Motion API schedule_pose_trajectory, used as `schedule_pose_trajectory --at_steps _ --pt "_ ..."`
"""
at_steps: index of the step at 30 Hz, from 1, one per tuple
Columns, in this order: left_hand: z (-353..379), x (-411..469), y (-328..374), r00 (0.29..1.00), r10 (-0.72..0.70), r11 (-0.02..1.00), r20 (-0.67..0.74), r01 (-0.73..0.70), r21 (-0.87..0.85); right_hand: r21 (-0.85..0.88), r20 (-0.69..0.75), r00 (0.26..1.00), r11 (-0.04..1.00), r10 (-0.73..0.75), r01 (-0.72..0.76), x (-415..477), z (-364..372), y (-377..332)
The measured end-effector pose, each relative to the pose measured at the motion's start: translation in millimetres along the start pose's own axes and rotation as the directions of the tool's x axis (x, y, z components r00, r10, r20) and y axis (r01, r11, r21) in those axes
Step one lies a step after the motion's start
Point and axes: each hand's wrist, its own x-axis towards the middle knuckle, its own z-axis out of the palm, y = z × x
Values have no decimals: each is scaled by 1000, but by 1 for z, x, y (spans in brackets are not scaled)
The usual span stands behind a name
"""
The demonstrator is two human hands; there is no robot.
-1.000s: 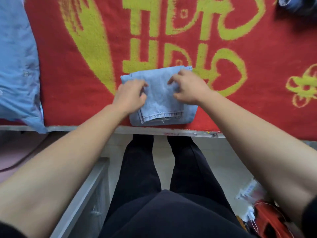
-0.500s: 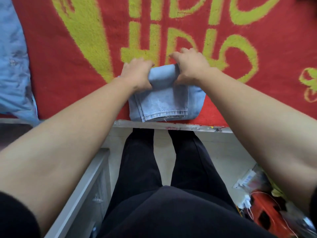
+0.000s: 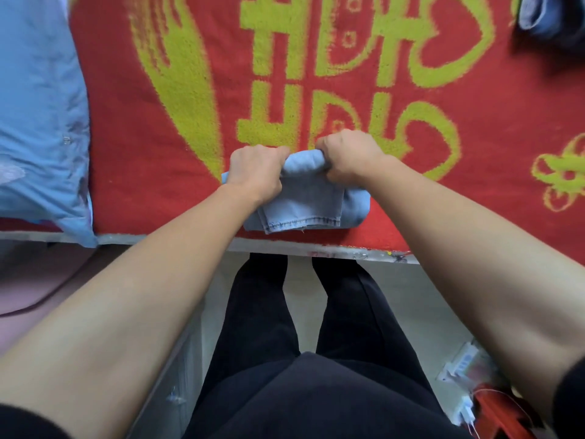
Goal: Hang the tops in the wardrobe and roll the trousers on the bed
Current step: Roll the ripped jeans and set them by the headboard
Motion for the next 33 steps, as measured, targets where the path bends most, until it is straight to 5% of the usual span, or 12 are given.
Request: schedule_pose_trajectory --at_steps 5,11,21,33 --pt "-86 -41 -15 971 -73 993 -230 93 78 -101 -361 931 995 -52 16 -45 -67 -28" --pt "-231 -135 -32 805 -183 954 -564 285 97 -187 -630 751 977 -198 101 -118 -209 -84" --pt "-300 -350 -48 472 -462 787 -751 609 -101 -520 -628 421 755 -655 399 -221 -309 -224" --pt "-248 -625 5 177 -583 559 -793 796 -233 -743 -514 116 509 -850 435 -422 -263 -379"
